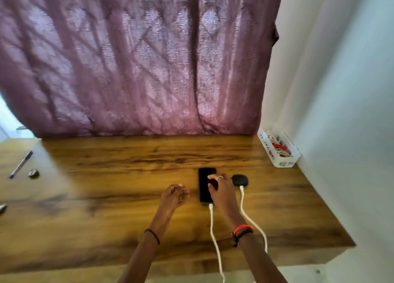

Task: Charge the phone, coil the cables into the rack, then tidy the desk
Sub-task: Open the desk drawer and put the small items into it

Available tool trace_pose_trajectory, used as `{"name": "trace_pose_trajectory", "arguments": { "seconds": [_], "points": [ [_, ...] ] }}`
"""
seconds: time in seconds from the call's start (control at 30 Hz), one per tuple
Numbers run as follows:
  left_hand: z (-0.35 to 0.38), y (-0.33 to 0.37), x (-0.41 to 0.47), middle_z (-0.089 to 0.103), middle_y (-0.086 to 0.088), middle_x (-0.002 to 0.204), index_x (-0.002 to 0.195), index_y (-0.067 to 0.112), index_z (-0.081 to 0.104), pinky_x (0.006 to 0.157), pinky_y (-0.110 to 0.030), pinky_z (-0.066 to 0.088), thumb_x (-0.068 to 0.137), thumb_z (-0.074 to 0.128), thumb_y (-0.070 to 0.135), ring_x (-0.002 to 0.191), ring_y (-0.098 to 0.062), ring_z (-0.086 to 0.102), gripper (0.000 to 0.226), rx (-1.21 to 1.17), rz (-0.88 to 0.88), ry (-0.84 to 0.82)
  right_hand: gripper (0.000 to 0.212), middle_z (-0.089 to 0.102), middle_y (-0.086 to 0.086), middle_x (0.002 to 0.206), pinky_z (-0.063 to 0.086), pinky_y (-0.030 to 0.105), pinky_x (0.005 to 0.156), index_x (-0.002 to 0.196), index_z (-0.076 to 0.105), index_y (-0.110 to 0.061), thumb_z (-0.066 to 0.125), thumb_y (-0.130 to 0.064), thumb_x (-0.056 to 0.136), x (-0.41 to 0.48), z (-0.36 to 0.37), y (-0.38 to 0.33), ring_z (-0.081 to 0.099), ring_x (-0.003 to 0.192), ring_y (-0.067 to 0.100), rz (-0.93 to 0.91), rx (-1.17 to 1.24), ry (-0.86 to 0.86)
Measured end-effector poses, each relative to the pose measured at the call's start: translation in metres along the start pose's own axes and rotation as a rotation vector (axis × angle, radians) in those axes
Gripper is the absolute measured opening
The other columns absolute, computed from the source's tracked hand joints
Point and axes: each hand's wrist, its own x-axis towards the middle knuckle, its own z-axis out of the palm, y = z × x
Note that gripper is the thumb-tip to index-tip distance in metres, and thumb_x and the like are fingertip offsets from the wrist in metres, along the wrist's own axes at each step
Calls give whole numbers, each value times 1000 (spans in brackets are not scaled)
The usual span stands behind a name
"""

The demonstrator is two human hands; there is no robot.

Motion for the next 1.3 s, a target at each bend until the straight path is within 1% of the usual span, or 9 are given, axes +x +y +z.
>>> {"name": "trace_pose_trajectory", "arguments": {
  "seconds": [0.1,0.23,0.4,0.53,0.7,0.9,1.1,1.2,1.3],
  "points": [
    [-52,-6,-19,63,-4,79,86,13,59,62,-23,47,100,40,19,64,-9,64,24,-5,-8,2,26,56,7,122,40,29,99,117,60,-12,55,-15,92,-31,29,-30,50,117,23,-9,6,-11],
    [-114,-20,-43,62,-5,78,87,12,55,55,-20,47,100,40,17,49,0,62,20,-23,4,50,26,58,7,120,38,26,98,116,61,-13,56,-12,90,-70,64,-66,50,118,21,-13,29,-41],
    [-175,-34,-71,62,-6,80,87,12,57,56,-20,51,99,40,18,56,-5,64,21,-74,-16,44,27,56,3,122,26,9,92,118,59,-17,56,-16,91,-111,102,-101,45,123,16,-5,36,-81],
    [-213,-46,-89,65,-7,86,92,12,59,68,-26,51,99,42,22,73,-14,63,21,-94,-31,76,28,55,0,124,34,15,95,120,58,-18,55,-19,92,-139,126,-123,46,122,14,-11,37,-117],
    [-245,-62,-110,67,-9,85,97,6,62,59,-20,53,98,44,19,62,-7,66,22,-153,-41,85,26,57,-2,118,44,24,96,118,59,-22,54,-22,93,-172,158,-140,52,113,12,-10,76,-167],
    [-277,-93,-127,70,-8,90,102,7,65,74,-28,50,96,47,23,82,-18,66,25,-207,-118,72,23,61,0,112,40,16,92,113,63,-18,57,-19,91,-214,199,-147,55,108,9,-5,113,-283],
    [-307,-131,-128,68,-11,98,105,4,63,77,-29,50,97,44,26,87,-20,64,30,-291,-251,93,22,63,-6,107,38,-1,73,111,64,-16,57,-21,90,-241,243,-137,57,98,2,222,250,-477],
    [-325,-146,-117,67,-12,96,108,0,61,73,-28,49,98,43,26,85,-20,62,33,-352,-328,168,14,65,-7,95,42,7,72,100,67,-18,57,-21,89,-241,264,-136,59,87,4,451,395,-590],
    [-346,-157,-101,64,-12,94,113,-4,56,71,-27,46,100,40,23,82,-19,59,34,-433,-402,272,13,65,0,81,43,19,65,88,68,-14,56,-9,88,-241,291,-134,57,70,10,735,599,-690]
  ]
}}
